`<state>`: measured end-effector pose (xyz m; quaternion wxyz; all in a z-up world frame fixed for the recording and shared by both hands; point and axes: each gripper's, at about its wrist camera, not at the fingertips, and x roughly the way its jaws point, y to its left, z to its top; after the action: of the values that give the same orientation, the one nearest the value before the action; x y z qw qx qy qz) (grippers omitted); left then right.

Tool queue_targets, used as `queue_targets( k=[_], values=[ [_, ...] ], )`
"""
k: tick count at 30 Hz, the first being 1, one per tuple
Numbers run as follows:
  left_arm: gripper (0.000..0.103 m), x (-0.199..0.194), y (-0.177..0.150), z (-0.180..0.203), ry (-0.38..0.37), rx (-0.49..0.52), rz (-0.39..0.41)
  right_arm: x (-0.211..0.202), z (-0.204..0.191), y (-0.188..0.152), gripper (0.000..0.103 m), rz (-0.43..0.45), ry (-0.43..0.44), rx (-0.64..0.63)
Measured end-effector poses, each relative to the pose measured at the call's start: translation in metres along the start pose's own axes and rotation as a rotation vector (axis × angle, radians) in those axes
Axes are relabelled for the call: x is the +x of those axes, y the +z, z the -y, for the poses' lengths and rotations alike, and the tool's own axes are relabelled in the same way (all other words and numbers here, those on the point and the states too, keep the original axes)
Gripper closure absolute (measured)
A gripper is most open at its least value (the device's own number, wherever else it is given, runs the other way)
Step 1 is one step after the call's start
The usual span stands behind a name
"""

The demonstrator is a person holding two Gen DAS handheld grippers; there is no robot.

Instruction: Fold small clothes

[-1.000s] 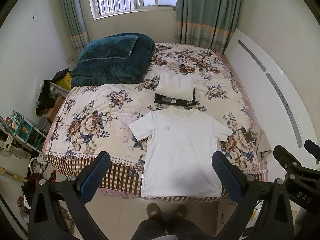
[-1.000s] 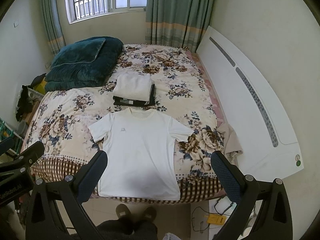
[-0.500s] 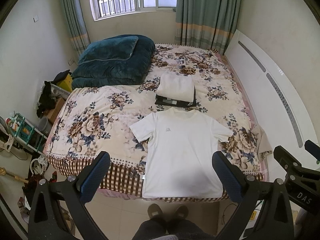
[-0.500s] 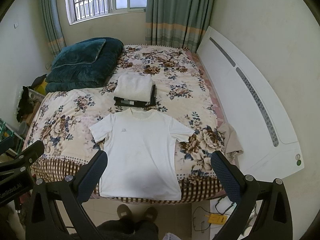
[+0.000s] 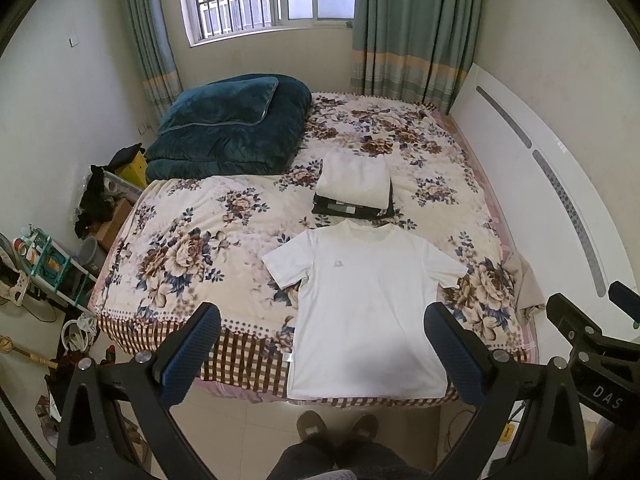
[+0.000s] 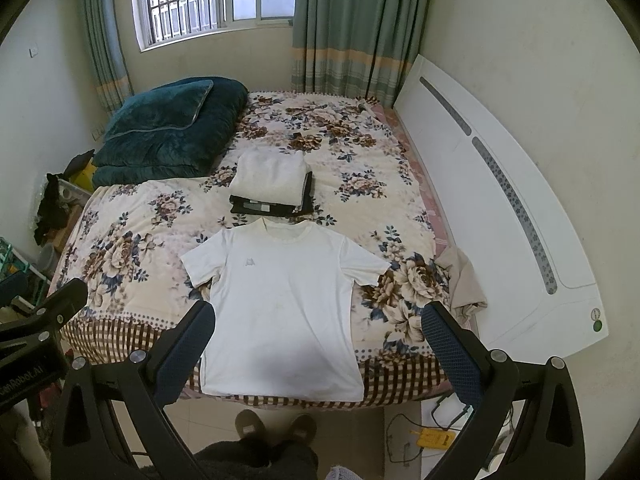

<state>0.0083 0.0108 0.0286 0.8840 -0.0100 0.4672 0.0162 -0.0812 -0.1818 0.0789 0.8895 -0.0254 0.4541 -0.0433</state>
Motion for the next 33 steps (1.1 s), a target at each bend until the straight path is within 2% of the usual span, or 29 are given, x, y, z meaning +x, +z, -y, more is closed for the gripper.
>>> queue_targets(
  k=[14,19,22,25,28,33],
  values=[
    [0.000,-0.001,-0.009,-0.006,-0.006,0.007,0.006,-0.001,-0.004,0.001,0.000,-0.003,-0.003,0.007],
    [0.000,0.007,-0.008,-0.011,-0.014,0.018,0.008,-0.003,-0.020,0.013,0.000,-0.015,-0.013,0.026],
    [0.000,0.025,-0.006,-0.011,0.008,0.031,0.045,0.011,-0.021,0.017,0.000,-0.024,-0.024,0.058],
    [0.000,0.055,-0.003,-0.014,0.033,0.035,0.085,0.048,-0.016,0.015,0.000,-0.043,-0.036,0.111],
    [0.000,0.097,0.001,-0.014,0.069,0.050,0.114,0.105,0.002,0.010,0.000,-0.066,-0.068,0.189],
    [0.000,0.197,0.007,-0.004,0.098,0.056,0.045,0.226,0.056,-0.004,0.000,-0.168,-0.116,0.361]
  ],
)
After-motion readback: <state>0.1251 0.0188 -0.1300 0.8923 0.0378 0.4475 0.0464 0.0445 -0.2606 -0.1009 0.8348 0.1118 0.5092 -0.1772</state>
